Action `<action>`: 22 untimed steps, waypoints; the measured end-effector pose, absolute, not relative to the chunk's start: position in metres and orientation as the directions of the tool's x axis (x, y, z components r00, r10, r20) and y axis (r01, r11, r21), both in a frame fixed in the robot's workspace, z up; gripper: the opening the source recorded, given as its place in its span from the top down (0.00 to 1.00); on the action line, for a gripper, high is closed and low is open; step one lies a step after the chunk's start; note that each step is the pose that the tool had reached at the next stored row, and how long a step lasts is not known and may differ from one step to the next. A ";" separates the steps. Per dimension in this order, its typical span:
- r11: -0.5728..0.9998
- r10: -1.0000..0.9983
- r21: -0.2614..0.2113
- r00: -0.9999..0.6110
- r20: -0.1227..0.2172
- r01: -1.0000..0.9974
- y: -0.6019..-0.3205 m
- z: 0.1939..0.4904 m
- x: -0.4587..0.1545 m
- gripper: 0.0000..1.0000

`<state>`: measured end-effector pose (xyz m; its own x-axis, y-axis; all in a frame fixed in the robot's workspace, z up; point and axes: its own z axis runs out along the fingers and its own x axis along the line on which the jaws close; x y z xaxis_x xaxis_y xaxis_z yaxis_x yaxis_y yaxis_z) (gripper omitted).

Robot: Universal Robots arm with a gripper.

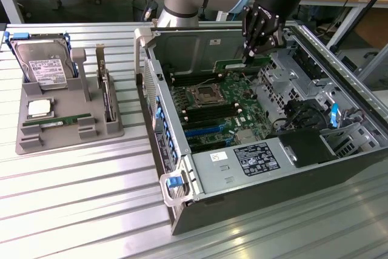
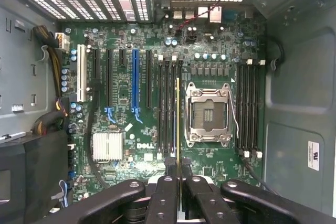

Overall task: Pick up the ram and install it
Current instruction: 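Insert the ram into the slot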

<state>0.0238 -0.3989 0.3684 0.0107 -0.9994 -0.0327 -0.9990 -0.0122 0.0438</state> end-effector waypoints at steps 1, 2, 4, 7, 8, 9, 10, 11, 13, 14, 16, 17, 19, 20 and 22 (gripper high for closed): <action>-0.012 -0.999 0.044 0.011 -0.033 -0.999 -0.399 0.368 0.024 0.87; -0.012 -0.999 0.044 0.011 -0.033 -0.999 -0.399 0.367 0.024 0.87; -0.012 -0.999 0.044 0.011 -0.033 -0.999 -0.399 0.366 0.024 0.87; -0.012 -0.999 0.044 0.011 -0.033 -0.999 -0.399 0.364 0.024 0.87; -0.012 -0.999 0.044 0.011 -0.033 -0.999 -0.399 0.364 0.024 0.87; -0.012 -0.999 0.044 0.011 -0.033 -0.999 -0.399 0.363 0.024 0.87; -0.012 -0.999 0.044 0.011 -0.033 -0.999 -0.399 0.363 0.024 0.87; -0.012 -0.999 0.044 0.011 -0.033 -0.999 -0.399 0.362 0.024 0.87; -0.012 -0.999 0.044 0.011 -0.033 -0.999 -0.399 0.361 0.024 0.87; -0.012 -0.999 0.044 0.011 -0.033 -0.999 -0.399 0.361 0.024 0.87; -0.012 -0.999 0.044 0.011 -0.033 -0.999 -0.399 0.359 0.024 0.87; -0.012 -0.999 0.044 0.011 -0.033 -0.999 -0.399 0.358 0.024 0.87; -0.012 -0.999 0.044 0.011 -0.033 -0.999 -0.399 0.357 0.024 0.87; -0.012 -0.999 0.044 0.011 -0.033 -0.999 -0.399 0.357 0.024 0.87; -0.012 -0.999 0.044 0.011 -0.033 -0.999 -0.399 0.356 0.024 0.87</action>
